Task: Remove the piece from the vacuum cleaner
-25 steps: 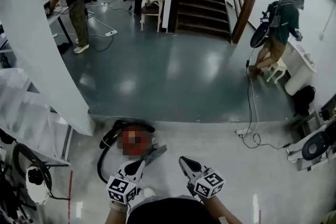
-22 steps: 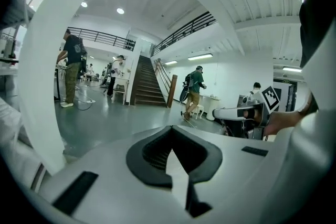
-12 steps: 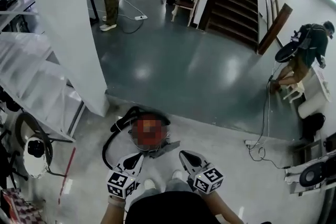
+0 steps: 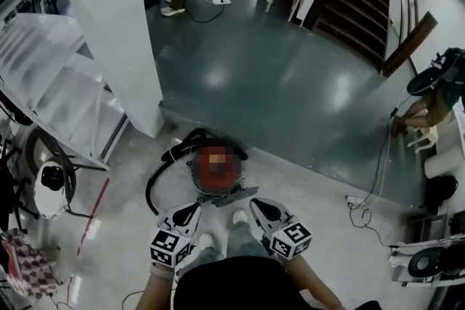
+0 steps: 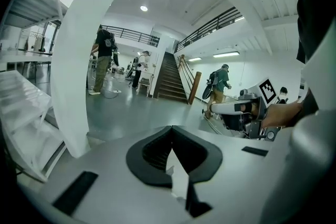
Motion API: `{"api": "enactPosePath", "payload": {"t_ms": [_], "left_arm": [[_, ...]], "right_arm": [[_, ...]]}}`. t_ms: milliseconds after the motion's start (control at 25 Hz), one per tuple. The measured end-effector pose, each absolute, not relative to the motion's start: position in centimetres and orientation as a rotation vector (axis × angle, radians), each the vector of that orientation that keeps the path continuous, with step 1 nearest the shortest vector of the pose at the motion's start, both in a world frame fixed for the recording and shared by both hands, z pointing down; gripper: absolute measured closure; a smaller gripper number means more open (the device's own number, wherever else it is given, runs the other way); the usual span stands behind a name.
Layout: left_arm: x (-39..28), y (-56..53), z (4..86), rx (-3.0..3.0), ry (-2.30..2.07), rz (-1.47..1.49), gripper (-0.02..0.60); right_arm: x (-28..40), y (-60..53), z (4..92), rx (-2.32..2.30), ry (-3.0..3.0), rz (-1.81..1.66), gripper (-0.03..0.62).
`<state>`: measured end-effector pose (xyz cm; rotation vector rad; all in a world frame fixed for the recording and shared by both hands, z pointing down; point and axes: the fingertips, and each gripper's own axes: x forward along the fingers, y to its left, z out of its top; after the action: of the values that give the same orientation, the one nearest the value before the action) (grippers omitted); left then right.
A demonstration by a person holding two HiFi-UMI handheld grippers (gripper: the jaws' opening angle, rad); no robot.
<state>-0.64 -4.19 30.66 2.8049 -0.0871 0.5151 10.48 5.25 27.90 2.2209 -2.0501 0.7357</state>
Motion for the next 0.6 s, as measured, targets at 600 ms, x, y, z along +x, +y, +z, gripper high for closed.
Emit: {"api": "enactPosePath", "payload": {"t_ms": [600], "left_arm": [[6.1, -4.6, 37.1, 2.714, -0.198, 0.640, 0.563]], "right_arm": [[17.5, 2.7, 36.3, 1.964, -2.121, 0.890, 0.566]]}}
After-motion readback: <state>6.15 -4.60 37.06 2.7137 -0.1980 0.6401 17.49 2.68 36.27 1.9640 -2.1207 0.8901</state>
